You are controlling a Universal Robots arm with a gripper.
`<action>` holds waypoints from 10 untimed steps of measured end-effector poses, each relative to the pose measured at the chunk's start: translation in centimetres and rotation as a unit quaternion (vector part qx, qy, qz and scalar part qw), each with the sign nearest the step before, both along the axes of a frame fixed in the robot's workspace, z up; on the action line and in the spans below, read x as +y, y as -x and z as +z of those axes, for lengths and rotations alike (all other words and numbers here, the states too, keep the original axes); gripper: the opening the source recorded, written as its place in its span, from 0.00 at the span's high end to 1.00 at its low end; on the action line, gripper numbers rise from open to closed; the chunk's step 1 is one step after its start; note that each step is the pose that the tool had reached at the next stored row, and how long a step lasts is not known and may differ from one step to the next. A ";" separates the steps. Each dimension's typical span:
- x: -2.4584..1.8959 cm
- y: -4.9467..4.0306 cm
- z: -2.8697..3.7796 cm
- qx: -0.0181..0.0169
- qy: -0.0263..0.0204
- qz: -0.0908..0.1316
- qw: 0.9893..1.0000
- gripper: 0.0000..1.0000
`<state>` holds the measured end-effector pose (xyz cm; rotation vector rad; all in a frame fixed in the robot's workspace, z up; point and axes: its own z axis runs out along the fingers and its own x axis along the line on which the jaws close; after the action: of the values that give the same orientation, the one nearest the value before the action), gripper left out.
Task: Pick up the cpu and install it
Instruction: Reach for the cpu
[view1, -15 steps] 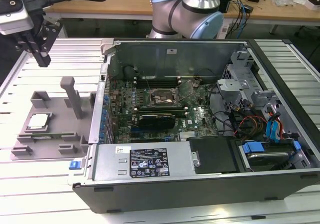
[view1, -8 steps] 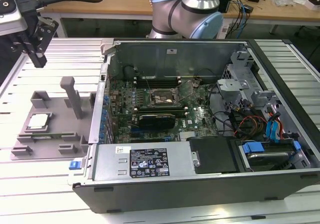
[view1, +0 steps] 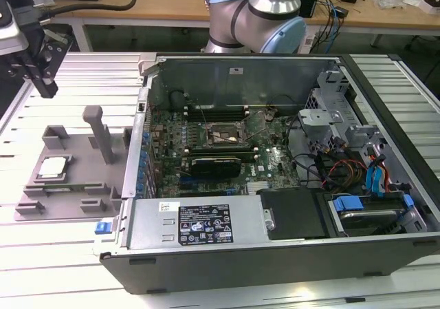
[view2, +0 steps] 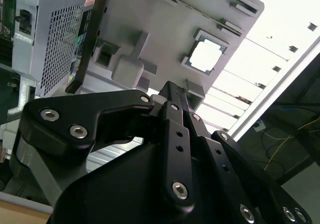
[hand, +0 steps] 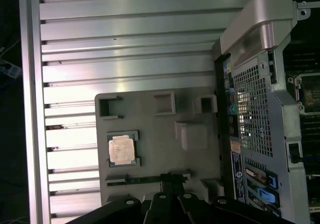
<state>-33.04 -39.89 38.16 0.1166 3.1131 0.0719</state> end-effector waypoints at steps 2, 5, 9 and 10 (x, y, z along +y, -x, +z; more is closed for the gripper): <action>0.00 0.13 -0.06 0.000 0.000 0.000 1.000 0.89; 0.00 0.42 -0.12 0.000 0.000 0.000 1.000 0.89; 0.00 0.72 -0.19 0.000 0.000 0.000 1.000 0.89; 0.00 0.81 -0.20 0.000 0.000 0.000 1.000 0.89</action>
<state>-33.85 -39.89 37.96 0.1166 3.1130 0.0720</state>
